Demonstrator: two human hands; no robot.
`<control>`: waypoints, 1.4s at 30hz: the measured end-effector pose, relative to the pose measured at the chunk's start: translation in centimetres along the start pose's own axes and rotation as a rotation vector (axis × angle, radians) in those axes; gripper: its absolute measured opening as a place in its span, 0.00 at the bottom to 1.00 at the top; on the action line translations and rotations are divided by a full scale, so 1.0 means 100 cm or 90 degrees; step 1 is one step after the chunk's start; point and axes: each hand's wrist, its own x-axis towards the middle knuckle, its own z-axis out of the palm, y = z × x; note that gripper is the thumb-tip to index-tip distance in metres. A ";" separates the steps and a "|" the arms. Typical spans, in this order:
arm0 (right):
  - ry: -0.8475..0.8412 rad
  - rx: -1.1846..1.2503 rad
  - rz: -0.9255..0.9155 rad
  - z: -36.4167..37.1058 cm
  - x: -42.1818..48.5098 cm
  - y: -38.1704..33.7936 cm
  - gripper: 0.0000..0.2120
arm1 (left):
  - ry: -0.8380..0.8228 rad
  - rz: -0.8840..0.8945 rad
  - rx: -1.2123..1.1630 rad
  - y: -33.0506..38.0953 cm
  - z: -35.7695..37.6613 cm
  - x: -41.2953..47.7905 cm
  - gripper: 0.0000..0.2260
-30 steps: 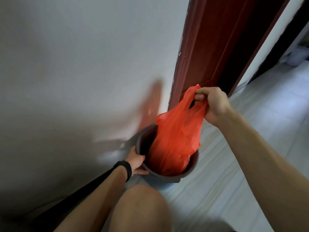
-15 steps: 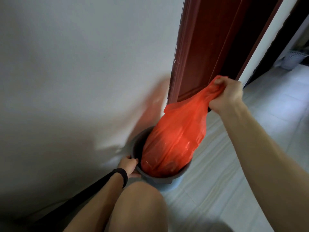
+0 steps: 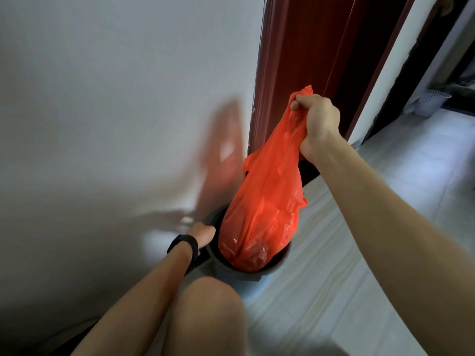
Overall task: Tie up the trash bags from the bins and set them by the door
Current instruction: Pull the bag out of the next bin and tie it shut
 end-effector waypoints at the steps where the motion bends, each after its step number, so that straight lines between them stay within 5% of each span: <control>1: -0.003 -0.003 -0.007 0.000 -0.001 -0.006 0.06 | 0.006 0.041 0.023 0.013 -0.004 -0.005 0.09; 14: 0.078 0.059 -0.143 -0.072 -0.007 -0.121 0.17 | -0.046 0.518 0.118 0.222 0.025 -0.111 0.21; 27: 0.206 -0.132 -0.049 -0.200 -0.002 -0.084 0.13 | -0.213 0.572 0.187 0.275 0.176 -0.107 0.16; 30: 0.223 -0.196 0.008 -0.230 -0.007 -0.047 0.10 | -0.328 0.502 0.150 0.260 0.211 -0.093 0.31; 34: 0.233 -0.190 0.054 -0.265 -0.013 -0.001 0.12 | -0.416 0.619 0.255 0.230 0.255 -0.074 0.46; 36: 0.206 -0.147 0.082 -0.277 -0.015 0.011 0.08 | -0.414 0.667 0.285 0.218 0.273 -0.071 0.41; 40: 0.210 -0.283 0.124 -0.318 -0.014 0.035 0.06 | -0.287 0.661 0.351 0.194 0.308 -0.039 0.07; 42: 0.278 -0.376 0.111 -0.349 -0.015 0.049 0.07 | -0.284 0.586 0.329 0.181 0.319 -0.015 0.08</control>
